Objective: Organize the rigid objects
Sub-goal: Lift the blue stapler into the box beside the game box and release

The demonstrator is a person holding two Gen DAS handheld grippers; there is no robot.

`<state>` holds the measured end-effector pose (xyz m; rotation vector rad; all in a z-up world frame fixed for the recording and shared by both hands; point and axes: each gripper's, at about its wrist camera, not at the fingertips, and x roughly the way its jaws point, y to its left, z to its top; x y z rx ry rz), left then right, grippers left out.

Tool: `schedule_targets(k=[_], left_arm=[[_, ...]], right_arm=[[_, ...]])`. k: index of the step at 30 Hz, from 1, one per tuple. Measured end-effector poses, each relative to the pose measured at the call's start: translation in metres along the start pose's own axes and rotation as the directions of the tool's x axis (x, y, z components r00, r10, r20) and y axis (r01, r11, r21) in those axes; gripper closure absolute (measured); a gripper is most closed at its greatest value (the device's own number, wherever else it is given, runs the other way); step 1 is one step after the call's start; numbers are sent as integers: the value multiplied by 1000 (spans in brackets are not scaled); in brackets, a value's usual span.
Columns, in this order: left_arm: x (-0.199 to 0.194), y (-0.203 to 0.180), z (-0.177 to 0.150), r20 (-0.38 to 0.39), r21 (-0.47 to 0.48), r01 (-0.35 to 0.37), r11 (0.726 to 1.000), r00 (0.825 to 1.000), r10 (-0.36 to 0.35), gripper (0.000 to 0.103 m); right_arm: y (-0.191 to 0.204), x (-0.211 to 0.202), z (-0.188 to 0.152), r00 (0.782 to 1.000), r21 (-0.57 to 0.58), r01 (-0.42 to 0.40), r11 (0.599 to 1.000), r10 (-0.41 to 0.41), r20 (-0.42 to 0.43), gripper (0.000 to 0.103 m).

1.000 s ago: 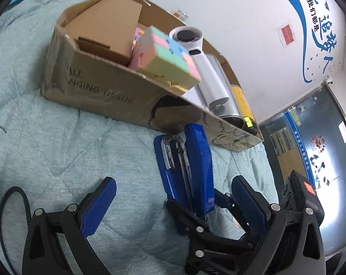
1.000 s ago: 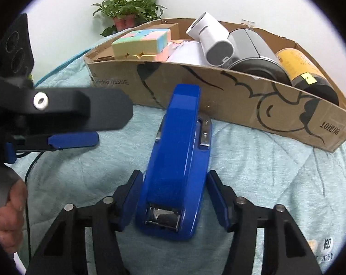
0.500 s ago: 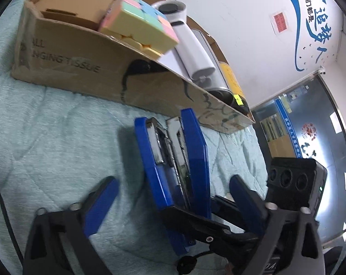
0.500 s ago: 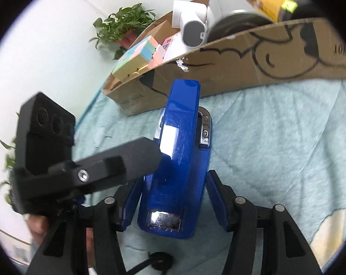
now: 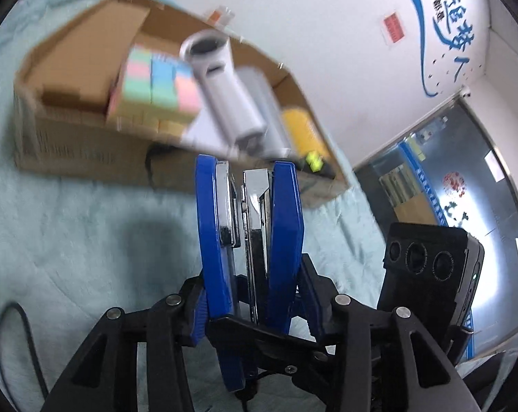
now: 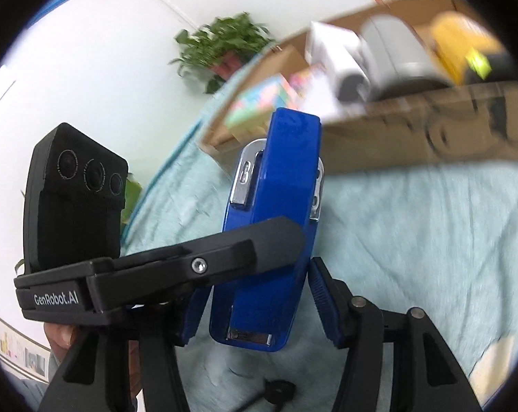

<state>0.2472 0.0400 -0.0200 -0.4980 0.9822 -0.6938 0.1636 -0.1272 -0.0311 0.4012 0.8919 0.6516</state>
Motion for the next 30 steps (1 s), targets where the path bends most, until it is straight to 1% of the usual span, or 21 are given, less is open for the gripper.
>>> schedule_targets(k=[2, 7, 12, 13, 14, 15, 16, 18, 20, 24, 26, 28, 29, 30], left_arm=[[-14, -6, 13, 33, 12, 1, 1000, 999, -1, 61], [-50, -17, 53, 96, 71, -31, 997, 995, 24, 61], [-76, -14, 111, 131, 91, -52, 994, 991, 40, 61], [-80, -11, 122, 134, 92, -58, 994, 990, 46, 64], [-80, -5, 134, 134, 85, -75, 993, 989, 64, 64], [-78, 0, 144, 125, 70, -81, 994, 990, 72, 64], [-77, 11, 156, 117, 43, -73, 996, 991, 67, 65], [-78, 29, 170, 105, 13, -58, 998, 993, 57, 65], [-75, 49, 183, 87, -23, -64, 998, 994, 66, 65], [-65, 83, 204, 64, -65, -62, 996, 996, 66, 65], [-55, 95, 212, 51, -73, -83, 994, 995, 87, 65], [-46, 99, 216, 39, -66, -118, 991, 992, 120, 65], [-40, 100, 219, 48, -49, -155, 987, 986, 157, 64], [-40, 95, 215, 59, -27, -170, 985, 983, 171, 61]], right_arm=[[12, -3, 15, 1000, -47, 0, 999, 2, 27, 48], [30, 0, 61, 997, -98, -30, 995, 36, 66, 48], [46, 13, 110, 995, -149, -18, 989, 32, 92, 48], [49, 18, 120, 995, -157, -9, 988, 24, 96, 50], [52, 20, 127, 995, -165, -13, 986, 29, 98, 56], [54, 27, 137, 996, -171, -7, 985, 21, 83, 56], [54, 31, 146, 997, -161, -6, 987, 19, 76, 56], [53, 46, 161, 999, -159, 6, 987, 3, 53, 56], [48, 67, 175, 1000, -133, -1, 991, 3, 13, 56], [40, 97, 191, 1000, -107, 0, 994, -2, -24, 56], [35, 106, 195, 1000, -90, -15, 996, 12, -26, 56], [26, 111, 195, 999, -60, -27, 998, 26, -24, 53], [22, 111, 192, 1000, -45, 5, 999, -6, -18, 50], [19, 110, 191, 999, -35, 50, 998, -51, -13, 42]])
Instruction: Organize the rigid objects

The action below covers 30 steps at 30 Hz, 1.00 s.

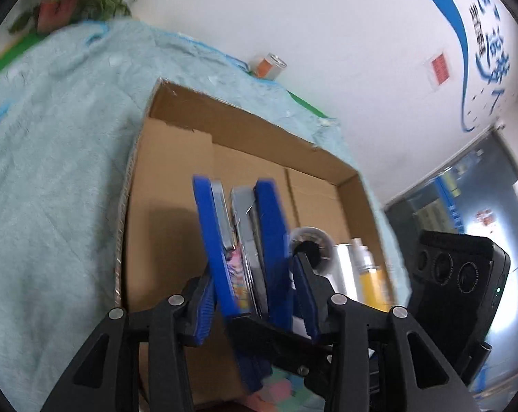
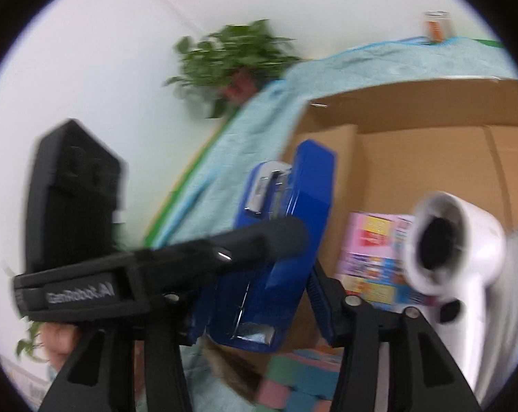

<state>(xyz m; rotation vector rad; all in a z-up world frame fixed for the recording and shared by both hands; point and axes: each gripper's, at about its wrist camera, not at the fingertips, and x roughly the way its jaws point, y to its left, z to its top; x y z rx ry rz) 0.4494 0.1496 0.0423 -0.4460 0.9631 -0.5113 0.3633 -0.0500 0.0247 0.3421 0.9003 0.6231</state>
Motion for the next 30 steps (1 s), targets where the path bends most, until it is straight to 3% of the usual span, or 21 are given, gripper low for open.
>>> schedule_targets(k=[2, 4, 5, 8, 9, 12, 14, 15, 19, 22, 24, 25, 28, 30], left_arm=[[-3, -8, -3, 34, 51, 20, 999, 999, -22, 49], [-11, -15, -9, 82, 76, -16, 997, 997, 9, 29], [-15, -19, -13, 114, 93, -41, 995, 993, 30, 28], [-27, -29, -30, 166, 133, -100, 986, 983, 78, 26], [-32, -33, -37, 191, 147, -130, 981, 976, 100, 20], [-53, -52, -70, 340, 186, -270, 945, 920, 196, 0], [-65, -67, -97, 439, 209, -358, 910, 866, 240, 0], [-68, -74, -110, 464, 220, -394, 892, 847, 260, 0], [-61, -86, -150, 500, 192, -471, 861, 802, 327, 0], [-49, -89, -170, 495, 164, -499, 851, 788, 367, 0], [-39, -88, -178, 498, 138, -489, 862, 786, 366, 0], [-35, -87, -181, 505, 124, -487, 864, 781, 367, 0], [-20, -88, -184, 499, 110, -470, 876, 788, 361, 0], [-9, -96, -190, 517, 112, -479, 870, 776, 361, 0]], right_arm=[[-8, -9, -9, 999, 23, 49, 999, -49, 23, 34], [-7, -27, -20, 995, 6, 85, 996, -85, 53, 27], [-6, -36, -26, 992, -4, 105, 994, -104, 76, 22], [1, -63, -44, 975, -35, 174, 984, -167, 144, 21], [3, -73, -52, 966, -44, 205, 978, -195, 168, 21], [4, -91, -71, 932, -53, 298, 953, -279, 232, 19], [3, -100, -84, 893, -42, 385, 922, -360, 271, 19], [2, -104, -92, 873, -36, 422, 906, -395, 285, 19], [-5, -114, -121, 794, -43, 553, 832, -511, 330, 19], [-20, -130, -133, 769, -19, 574, 819, -531, 357, 19], [-35, -145, -143, 753, -9, 583, 812, -537, 380, 19], [-45, -150, -145, 750, -4, 584, 811, -538, 383, 19], [-66, -154, -145, 748, -16, 579, 815, -523, 409, 18], [-70, -153, -147, 741, -29, 576, 817, -508, 439, 17]])
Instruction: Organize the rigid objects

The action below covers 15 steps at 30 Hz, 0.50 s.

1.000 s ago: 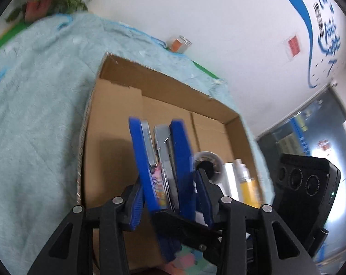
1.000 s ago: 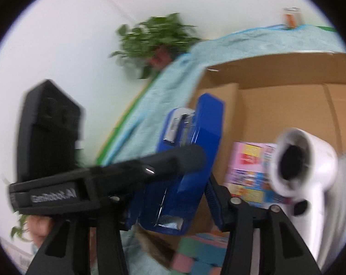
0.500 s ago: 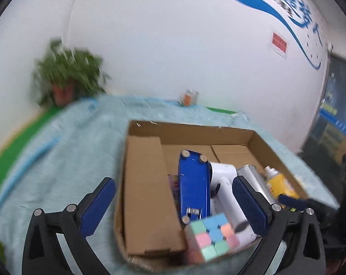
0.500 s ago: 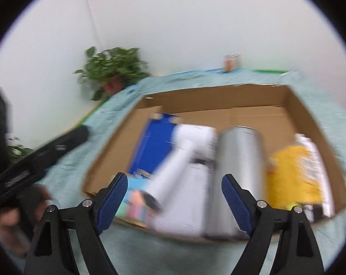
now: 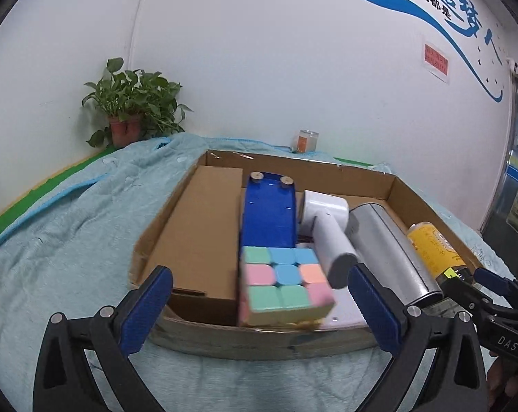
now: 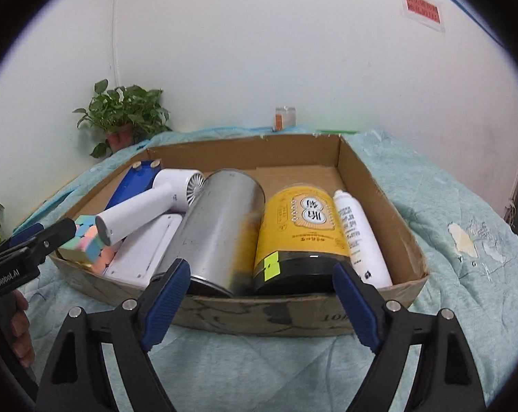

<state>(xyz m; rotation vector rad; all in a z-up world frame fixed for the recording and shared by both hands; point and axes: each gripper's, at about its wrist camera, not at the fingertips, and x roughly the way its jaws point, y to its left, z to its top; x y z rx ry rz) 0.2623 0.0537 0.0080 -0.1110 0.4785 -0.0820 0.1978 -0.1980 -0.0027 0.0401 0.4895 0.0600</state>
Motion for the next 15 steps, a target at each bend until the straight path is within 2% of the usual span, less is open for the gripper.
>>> schedule_targets(k=[3, 5, 7, 9, 10, 15], left_arm=[[13, -27, -16, -21, 72, -27, 997, 999, 29, 0], [27, -35, -21, -39, 91, -30, 995, 999, 34, 0], [34, -43, -25, -36, 118, -63, 991, 997, 68, 0], [39, -46, -26, -36, 109, -46, 993, 998, 51, 0], [41, -46, -26, -36, 102, -35, 994, 999, 38, 0], [50, -57, -29, -47, 134, -82, 988, 995, 89, 0]], right_arm=[[4, -1, -4, 999, -10, -15, 1000, 15, 38, 12], [8, -1, -7, 998, -31, -7, 999, 9, 61, 10], [11, 1, -10, 996, -54, 10, 998, -6, 84, 8], [14, 3, -15, 993, -63, 36, 997, -28, 112, 1], [15, 5, -16, 994, -61, 51, 997, -45, 99, 1], [11, 10, -13, 996, -31, 59, 998, -56, 76, 1]])
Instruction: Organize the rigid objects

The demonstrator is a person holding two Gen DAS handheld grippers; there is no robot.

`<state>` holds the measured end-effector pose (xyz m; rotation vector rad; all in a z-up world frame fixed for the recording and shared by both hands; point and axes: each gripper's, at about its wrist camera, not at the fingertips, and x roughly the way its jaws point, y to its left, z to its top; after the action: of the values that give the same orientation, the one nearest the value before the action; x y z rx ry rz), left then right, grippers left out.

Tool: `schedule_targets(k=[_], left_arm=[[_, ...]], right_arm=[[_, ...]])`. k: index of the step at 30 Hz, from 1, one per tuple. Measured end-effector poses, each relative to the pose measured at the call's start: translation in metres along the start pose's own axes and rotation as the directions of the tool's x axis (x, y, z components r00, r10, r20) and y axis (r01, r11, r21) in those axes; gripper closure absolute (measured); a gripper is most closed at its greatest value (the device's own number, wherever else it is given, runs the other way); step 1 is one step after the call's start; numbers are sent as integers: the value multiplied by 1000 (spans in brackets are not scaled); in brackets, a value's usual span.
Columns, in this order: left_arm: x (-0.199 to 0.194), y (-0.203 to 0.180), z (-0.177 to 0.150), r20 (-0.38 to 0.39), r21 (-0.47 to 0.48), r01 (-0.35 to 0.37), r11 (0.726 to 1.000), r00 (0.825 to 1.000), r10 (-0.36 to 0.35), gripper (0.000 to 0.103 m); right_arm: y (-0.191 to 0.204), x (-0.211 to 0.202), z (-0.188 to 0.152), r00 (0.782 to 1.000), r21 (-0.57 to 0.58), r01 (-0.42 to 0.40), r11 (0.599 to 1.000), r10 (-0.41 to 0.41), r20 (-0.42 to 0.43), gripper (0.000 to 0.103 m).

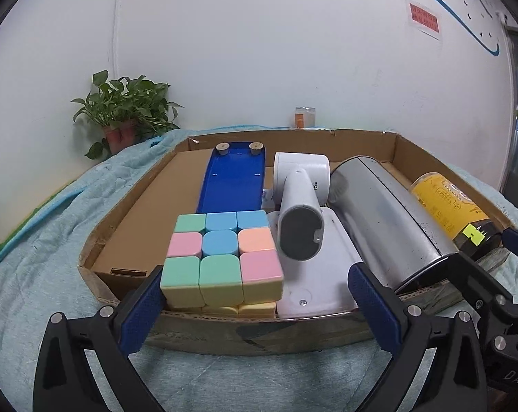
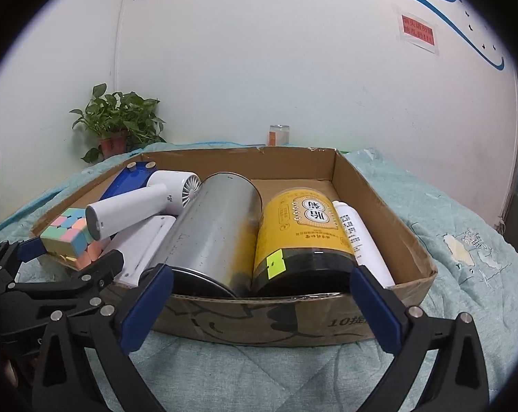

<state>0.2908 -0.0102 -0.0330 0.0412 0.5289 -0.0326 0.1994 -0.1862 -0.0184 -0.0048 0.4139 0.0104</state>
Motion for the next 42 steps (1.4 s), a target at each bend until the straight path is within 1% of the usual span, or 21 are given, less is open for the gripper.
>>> schedule_targets(k=[7, 42], left_arm=[[7, 1, 2, -10, -12, -34, 999, 999, 34, 0], [9, 3, 1, -10, -23, -38, 999, 999, 37, 0]], right_arm=[[2, 6, -1, 1000, -18, 15, 1000, -16, -18, 0], [0, 9, -3, 1000, -29, 20, 999, -20, -23, 0]])
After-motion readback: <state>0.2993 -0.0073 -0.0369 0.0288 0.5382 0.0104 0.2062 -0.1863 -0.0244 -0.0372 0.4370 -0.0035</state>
